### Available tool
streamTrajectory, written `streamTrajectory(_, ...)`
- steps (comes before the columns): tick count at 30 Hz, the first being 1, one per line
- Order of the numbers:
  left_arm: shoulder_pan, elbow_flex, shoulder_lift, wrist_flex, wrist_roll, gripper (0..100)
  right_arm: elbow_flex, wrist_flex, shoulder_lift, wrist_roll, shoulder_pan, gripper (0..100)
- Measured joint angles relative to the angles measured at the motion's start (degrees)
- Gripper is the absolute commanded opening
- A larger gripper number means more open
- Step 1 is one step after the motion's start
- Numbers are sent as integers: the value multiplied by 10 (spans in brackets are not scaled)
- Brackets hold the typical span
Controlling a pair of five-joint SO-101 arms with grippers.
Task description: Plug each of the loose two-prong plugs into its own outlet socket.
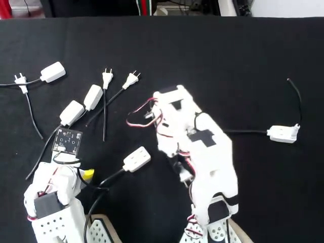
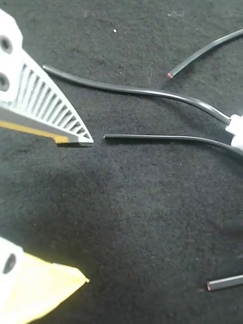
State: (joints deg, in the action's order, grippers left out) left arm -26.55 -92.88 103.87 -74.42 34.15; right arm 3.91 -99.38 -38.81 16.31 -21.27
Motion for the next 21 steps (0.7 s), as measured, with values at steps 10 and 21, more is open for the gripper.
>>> streamTrajectory(10, 0, 0, 0, 0, 0, 364, -27, 0, -4, -78, -7, 14)
streamTrajectory(21, 0, 0, 0, 0, 0, 364, -338, 0, -9, -84, 107, 13)
